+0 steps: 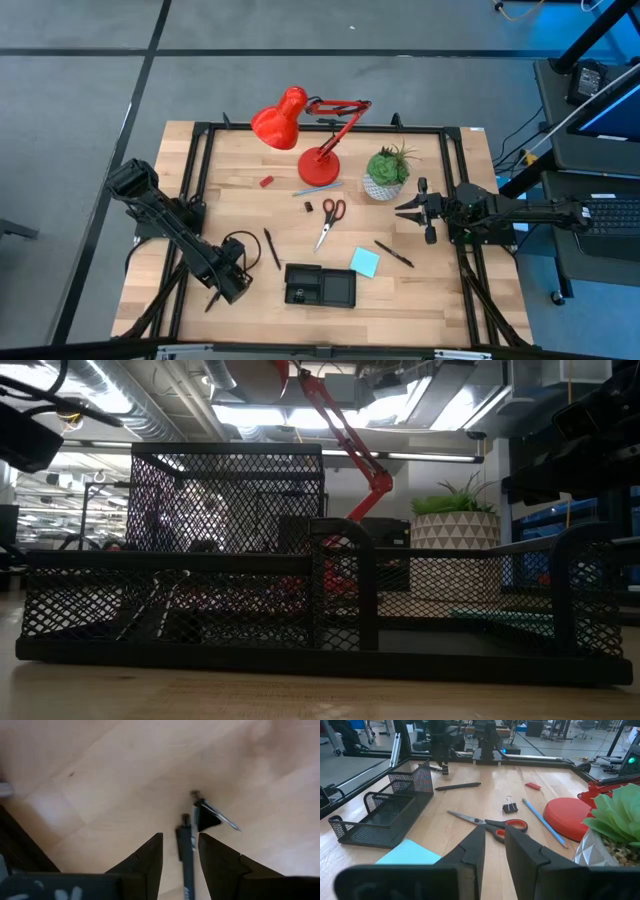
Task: Pick and place office supplies into organizer
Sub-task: Put the bottom black binder clip into the black desk organizer
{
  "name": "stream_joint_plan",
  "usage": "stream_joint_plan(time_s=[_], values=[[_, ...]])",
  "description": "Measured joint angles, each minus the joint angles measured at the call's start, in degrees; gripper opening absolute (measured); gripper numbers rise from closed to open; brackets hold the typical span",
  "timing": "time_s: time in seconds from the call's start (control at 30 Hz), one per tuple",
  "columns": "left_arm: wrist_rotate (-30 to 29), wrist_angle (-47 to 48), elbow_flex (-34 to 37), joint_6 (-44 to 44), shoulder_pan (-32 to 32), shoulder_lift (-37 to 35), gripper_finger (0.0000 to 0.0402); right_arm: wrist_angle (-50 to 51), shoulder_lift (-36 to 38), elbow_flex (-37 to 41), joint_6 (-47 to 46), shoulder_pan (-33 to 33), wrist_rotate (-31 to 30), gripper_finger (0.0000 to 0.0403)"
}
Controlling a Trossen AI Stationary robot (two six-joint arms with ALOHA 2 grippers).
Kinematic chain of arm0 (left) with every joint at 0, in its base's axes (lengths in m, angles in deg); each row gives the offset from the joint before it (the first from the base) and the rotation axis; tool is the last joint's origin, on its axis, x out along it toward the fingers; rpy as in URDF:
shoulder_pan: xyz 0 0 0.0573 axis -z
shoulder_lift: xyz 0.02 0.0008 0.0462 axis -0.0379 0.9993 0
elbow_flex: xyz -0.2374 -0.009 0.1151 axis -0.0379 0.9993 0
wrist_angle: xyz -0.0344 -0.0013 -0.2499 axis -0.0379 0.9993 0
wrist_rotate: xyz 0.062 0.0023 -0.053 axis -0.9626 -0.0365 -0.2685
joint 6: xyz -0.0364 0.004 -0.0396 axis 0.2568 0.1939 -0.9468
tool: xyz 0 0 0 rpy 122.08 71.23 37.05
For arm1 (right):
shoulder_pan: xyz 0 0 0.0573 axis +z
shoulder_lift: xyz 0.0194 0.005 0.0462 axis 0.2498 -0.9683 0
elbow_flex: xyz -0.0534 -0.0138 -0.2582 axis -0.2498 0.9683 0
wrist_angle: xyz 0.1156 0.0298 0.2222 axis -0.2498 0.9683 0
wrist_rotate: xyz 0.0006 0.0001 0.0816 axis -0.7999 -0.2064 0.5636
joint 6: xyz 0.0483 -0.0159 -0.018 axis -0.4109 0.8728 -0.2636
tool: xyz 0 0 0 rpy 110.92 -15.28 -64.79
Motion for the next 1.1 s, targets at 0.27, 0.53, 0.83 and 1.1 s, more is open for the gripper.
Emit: stream_joint_plan(time_s=[0.27,0.53,0.83,1.1], values=[[0.63,-7.33,3.33,0.18,-0.07,0.0,0.012,0.0,-0.02,0.0,0.0,-0.02,-0.01,0.0078],[0.68,-7.03,3.65,0.22,-0.07,0.0,0.0111,-0.01,0.0,0.0,0.0,-0.02,-0.01,0.0078],[0.66,-6.87,3.65,0.93,-0.07,0.0,0.0071,0.0,-0.02,0.0,0.0,-0.02,-0.01,0.0078],[0.44,-6.89,3.65,3.2,-0.07,-0.02,0.0035,0.0,0.0,0.0,0.02,0.0,-0.01,0.0078]])
